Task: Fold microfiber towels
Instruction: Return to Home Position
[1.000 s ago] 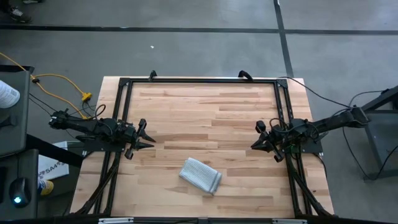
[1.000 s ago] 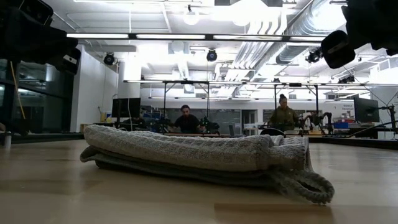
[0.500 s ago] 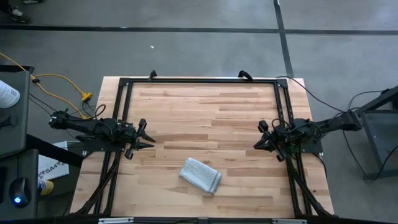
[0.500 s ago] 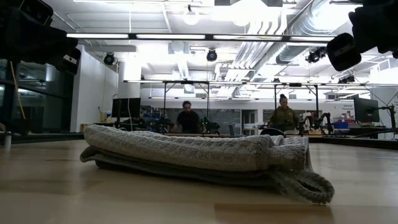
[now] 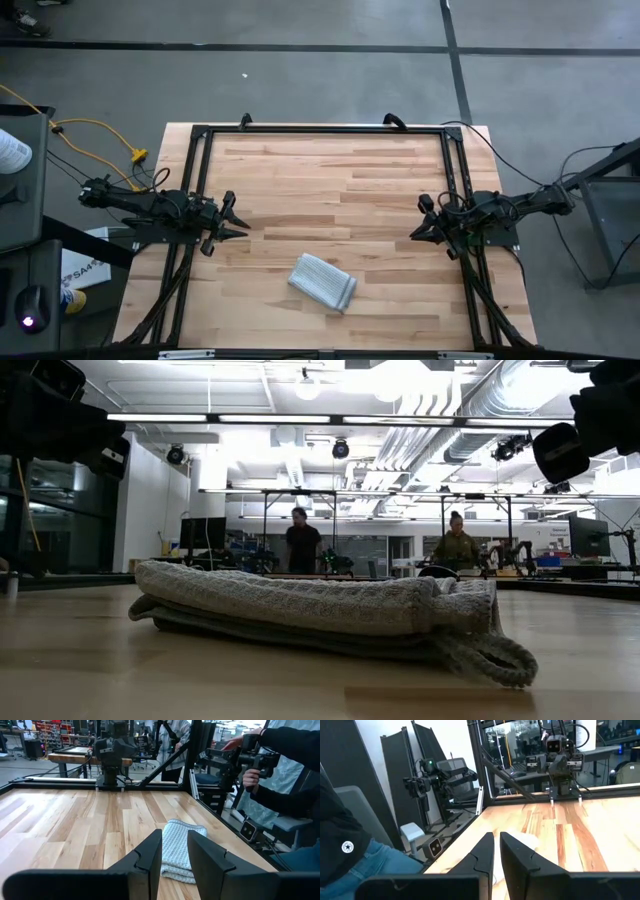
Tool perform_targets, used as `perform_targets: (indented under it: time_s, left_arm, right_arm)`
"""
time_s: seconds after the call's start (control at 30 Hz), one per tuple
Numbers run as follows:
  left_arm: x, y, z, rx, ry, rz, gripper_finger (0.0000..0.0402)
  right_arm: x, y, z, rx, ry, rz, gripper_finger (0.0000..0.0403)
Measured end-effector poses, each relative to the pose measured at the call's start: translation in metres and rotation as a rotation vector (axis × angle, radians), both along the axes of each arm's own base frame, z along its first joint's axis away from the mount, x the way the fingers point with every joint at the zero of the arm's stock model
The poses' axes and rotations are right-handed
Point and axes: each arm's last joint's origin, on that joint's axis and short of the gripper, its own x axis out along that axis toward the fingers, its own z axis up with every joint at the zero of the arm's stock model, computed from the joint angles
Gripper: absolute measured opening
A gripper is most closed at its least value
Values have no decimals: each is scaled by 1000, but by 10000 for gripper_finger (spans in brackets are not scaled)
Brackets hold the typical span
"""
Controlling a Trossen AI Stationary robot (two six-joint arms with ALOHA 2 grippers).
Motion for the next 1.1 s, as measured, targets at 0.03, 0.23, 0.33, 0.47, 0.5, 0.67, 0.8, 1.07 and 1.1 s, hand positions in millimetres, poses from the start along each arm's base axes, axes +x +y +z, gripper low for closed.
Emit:
perform_targets:
  time_s: [0.03, 0.23, 0.33, 0.47, 0.5, 0.67, 0.8, 1.07, 1.1]
  left_arm:
    - [0, 0, 0, 0, 0, 0, 93]
    - [0, 0, 0, 0, 1, 0, 93]
    - [0, 0, 0, 0, 1, 0, 93]
    - [0, 0, 0, 0, 2, 0, 93]
    - [0, 0, 0, 0, 2, 0, 93]
    - [0, 0, 0, 0, 1, 0, 93]
    - [0, 0, 0, 0, 2, 0, 93]
    - [0, 0, 0, 1, 2, 0, 93]
    - [0, 0, 0, 0, 2, 0, 93]
  right_arm:
    - [0, 0, 0, -2, 1, -1, 24]
    - [1, -1, -1, -21, 6, -24, 24]
    - [1, 0, -2, -29, 10, -24, 24]
    - [1, -1, -3, -52, 12, -31, 24]
    - [2, -1, -3, -54, 16, -35, 24]
    - [4, -2, -6, -45, 60, -81, 24]
    - [5, -2, -8, 5, 104, -98, 24]
    - [6, -2, -9, 7, 114, -99, 24]
    - [6, -2, -9, 7, 114, -99, 24]
